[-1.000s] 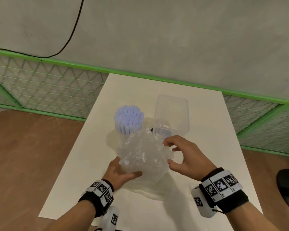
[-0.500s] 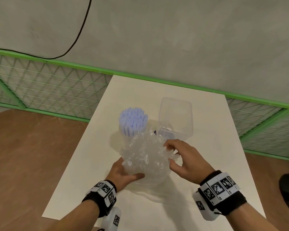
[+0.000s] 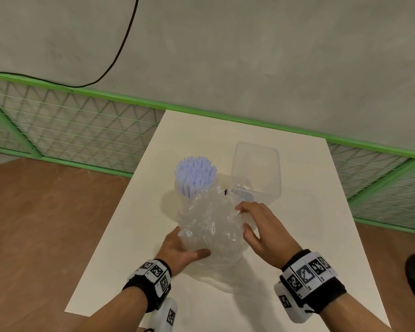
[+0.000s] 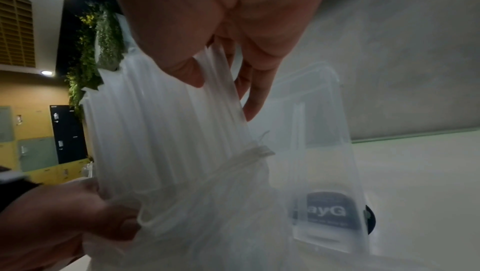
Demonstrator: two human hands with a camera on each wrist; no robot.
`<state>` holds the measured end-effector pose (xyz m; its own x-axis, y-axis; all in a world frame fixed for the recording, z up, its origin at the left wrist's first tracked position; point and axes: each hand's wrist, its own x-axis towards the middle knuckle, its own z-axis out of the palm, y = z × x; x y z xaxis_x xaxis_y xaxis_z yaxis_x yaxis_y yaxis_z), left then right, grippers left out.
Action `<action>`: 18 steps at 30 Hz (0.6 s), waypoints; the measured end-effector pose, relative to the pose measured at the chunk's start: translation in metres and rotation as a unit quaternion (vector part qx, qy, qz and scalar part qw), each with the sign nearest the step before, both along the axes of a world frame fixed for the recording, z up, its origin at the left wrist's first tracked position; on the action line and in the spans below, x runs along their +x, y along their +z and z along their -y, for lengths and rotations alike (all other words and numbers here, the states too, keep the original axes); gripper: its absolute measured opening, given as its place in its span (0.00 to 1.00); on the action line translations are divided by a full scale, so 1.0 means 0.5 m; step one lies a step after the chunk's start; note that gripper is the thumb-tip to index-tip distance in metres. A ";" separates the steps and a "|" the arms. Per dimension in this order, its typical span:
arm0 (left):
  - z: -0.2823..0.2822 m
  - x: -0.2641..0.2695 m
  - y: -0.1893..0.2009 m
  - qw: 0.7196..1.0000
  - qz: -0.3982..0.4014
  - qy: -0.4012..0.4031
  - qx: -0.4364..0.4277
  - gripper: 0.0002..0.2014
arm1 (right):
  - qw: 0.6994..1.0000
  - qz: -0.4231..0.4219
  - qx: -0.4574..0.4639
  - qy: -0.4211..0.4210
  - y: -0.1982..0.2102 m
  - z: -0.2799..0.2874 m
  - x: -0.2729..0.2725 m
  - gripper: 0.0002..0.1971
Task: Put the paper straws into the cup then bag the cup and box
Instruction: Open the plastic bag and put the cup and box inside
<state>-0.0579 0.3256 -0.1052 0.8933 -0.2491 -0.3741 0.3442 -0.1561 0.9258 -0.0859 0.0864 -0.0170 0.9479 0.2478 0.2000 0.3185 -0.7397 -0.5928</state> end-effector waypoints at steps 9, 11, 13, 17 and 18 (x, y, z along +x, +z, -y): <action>-0.001 -0.001 -0.001 1.000 -0.001 -0.006 0.007 0.29 | 0.999 -0.001 0.006 -0.035 -0.014 -0.005 0.002 0.09; -0.001 -0.001 0.000 1.000 0.001 -0.005 0.010 0.28 | 0.998 -0.038 0.001 -0.055 -0.010 -0.005 0.002 0.11; 0.000 -0.002 0.000 1.000 0.006 -0.005 0.011 0.28 | 0.998 -0.038 -0.004 -0.054 -0.003 -0.005 0.002 0.14; -0.002 -0.002 -0.002 1.000 0.014 -0.004 0.016 0.29 | 0.999 -0.031 -0.016 -0.007 0.009 0.005 0.009 0.17; -0.002 -0.001 -0.002 1.000 0.017 -0.004 0.019 0.30 | 0.999 -0.040 -0.023 0.004 0.010 0.010 0.011 0.15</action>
<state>-0.0585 0.3266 -0.1064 0.9036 -0.2432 -0.3526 0.3108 -0.1943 0.9304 -0.0804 0.0815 -0.0121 0.9581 0.2633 0.1130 0.2786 -0.7637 -0.5824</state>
